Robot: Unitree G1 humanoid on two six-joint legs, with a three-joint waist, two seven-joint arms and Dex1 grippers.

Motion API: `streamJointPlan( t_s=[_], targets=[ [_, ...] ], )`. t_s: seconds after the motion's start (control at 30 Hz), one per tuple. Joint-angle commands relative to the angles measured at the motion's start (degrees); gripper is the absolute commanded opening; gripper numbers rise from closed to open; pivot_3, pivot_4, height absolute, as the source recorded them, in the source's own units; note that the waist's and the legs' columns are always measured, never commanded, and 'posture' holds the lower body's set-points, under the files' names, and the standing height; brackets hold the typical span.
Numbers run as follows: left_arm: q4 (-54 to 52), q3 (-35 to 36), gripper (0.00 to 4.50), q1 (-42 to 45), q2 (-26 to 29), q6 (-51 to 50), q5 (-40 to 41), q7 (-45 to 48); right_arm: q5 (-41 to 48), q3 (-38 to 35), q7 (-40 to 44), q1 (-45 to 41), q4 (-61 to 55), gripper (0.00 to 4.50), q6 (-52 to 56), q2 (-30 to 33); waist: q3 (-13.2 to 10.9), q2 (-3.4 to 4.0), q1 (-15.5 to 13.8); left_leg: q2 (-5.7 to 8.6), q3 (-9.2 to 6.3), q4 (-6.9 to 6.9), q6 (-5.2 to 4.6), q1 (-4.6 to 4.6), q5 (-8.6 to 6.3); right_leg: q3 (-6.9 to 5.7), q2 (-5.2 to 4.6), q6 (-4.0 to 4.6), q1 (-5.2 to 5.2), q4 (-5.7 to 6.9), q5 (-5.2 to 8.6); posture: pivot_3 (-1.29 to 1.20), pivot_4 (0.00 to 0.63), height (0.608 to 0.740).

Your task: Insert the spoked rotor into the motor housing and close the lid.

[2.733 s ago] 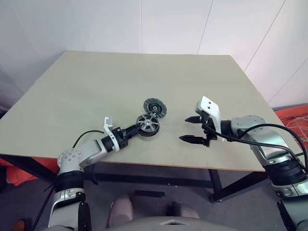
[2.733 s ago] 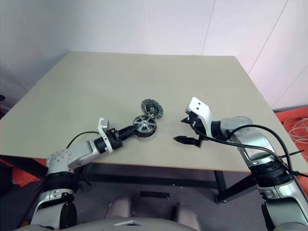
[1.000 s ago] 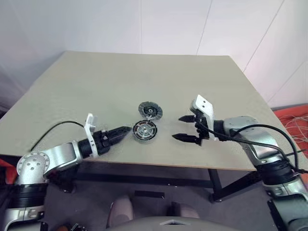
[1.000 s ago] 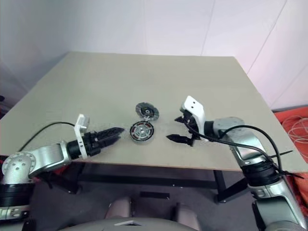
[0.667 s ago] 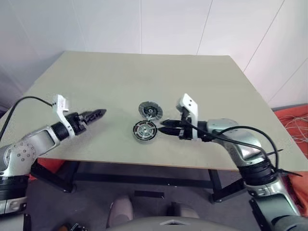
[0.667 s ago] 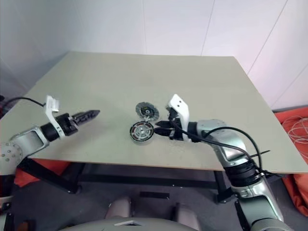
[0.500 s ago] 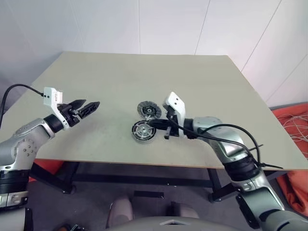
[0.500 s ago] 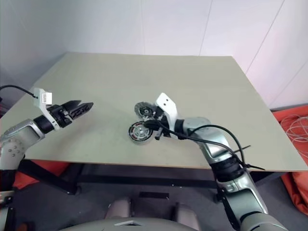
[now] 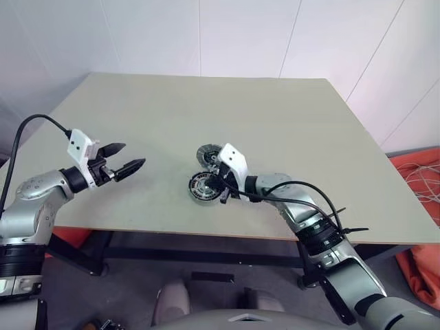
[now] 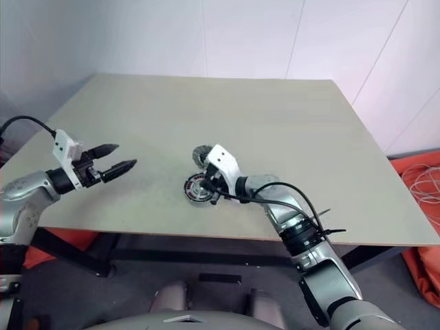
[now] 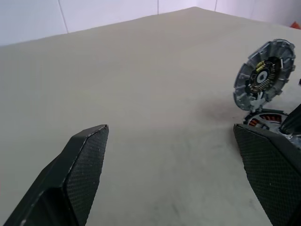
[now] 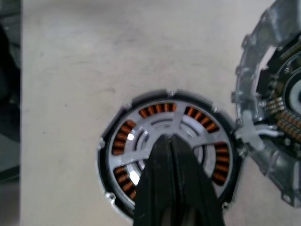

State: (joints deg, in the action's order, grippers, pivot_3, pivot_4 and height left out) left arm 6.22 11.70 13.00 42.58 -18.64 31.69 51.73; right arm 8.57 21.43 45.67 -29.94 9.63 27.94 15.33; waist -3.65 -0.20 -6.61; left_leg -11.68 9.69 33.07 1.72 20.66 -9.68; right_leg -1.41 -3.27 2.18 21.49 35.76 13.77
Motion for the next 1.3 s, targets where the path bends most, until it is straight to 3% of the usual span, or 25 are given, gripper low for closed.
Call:
streamJointPlan(
  t_s=[0.03, 0.27, 0.53, 0.7, 0.8, 0.93, 1.17, 1.3],
  targets=[
    [-3.0, -0.3, 4.5, -0.7, -0.1, 1.8, -0.8, 2.7, -1.0, 0.3, 1.2, -0.7, 2.1, 0.02, 0.5, 0.4, 0.0, -0.02, 0.2, -0.03, 0.0, 0.0, -0.01, -0.03, 0.0, 0.0, 0.01, 0.01, -0.03, 0.0, 0.0, 0.0, 0.0, 0.74],
    [-2.5, 0.1, 4.5, 0.6, -1.6, 0.5, -0.1, 4.9, 2.6, -1.7, 5.3, -0.6, -4.1, 0.02, 3.3, 2.1, 0.0, -0.01, 0.5, -0.01, -0.01, 0.0, -0.09, -0.1, -0.06, -0.01, 0.0, 0.01, -0.14, 0.0, 0.0, 0.0, 0.0, 0.74],
    [-0.2, 0.8, 4.5, 1.2, -1.3, 2.9, -0.2, 10.5, 9.2, -6.7, 16.3, -0.2, -17.1, 0.02, 11.2, 17.3, 0.0, -0.01, 0.4, -0.03, 0.07, -0.02, -0.08, -0.07, -0.04, -0.01, 0.02, 0.04, -0.11, -0.03, -0.01, 0.0, 0.0, 0.74],
    [2.5, 0.2, 4.5, 2.2, -1.5, 4.1, -0.8, 13.0, 9.1, -12.1, 14.7, -2.2, -10.8, 0.02, 9.9, 20.4, 0.0, -0.01, 0.4, -0.04, 0.16, -0.01, -0.11, -0.11, -0.06, -0.01, 0.02, 0.04, -0.12, 0.0, 0.0, 0.0, 0.0, 0.74],
    [3.3, 0.2, 4.5, 2.4, -1.7, 2.9, -0.3, 13.6, 8.5, -11.3, 17.1, -2.7, -11.0, 0.6, 8.2, 21.9, 0.0, -0.01, 0.5, -0.04, 0.17, 0.0, -0.11, -0.12, -0.06, -0.01, 0.02, 0.05, -0.11, 0.01, -0.01, 0.0, 0.0, 0.74],
    [4.2, 0.8, 4.5, 3.0, -2.3, 2.3, 0.4, 13.5, -0.5, -1.0, 24.6, -4.6, -13.5, 1.95, -3.7, 26.1, 0.0, 0.0, 0.5, -0.04, 0.17, 0.0, -0.11, -0.08, -0.06, -0.02, 0.02, 0.1, -0.06, 0.01, -0.03, 0.0, 0.0, 0.74],
    [4.4, 1.9, 4.5, 3.3, -1.5, 1.4, 0.6, 13.1, -9.5, 9.1, 33.1, -15.5, -6.4, 4.38, -19.9, 22.8, 0.0, 0.0, 1.0, -0.08, 0.16, 0.03, -0.17, 0.03, -0.09, -0.02, 0.03, 0.17, 0.11, 0.09, -0.06, 0.0, 0.0, 0.74],
    [3.0, 3.0, 4.5, 1.9, -1.5, 1.1, 0.9, 12.3, -14.6, 13.6, 35.4, -20.6, 0.4, 4.48, -29.4, 18.6, 0.0, -0.01, 1.1, -0.07, 0.17, 0.09, -0.19, 0.08, -0.1, -0.02, 0.02, 0.2, 0.12, 0.09, -0.08, 0.0, 0.0, 0.74]
  ],
)
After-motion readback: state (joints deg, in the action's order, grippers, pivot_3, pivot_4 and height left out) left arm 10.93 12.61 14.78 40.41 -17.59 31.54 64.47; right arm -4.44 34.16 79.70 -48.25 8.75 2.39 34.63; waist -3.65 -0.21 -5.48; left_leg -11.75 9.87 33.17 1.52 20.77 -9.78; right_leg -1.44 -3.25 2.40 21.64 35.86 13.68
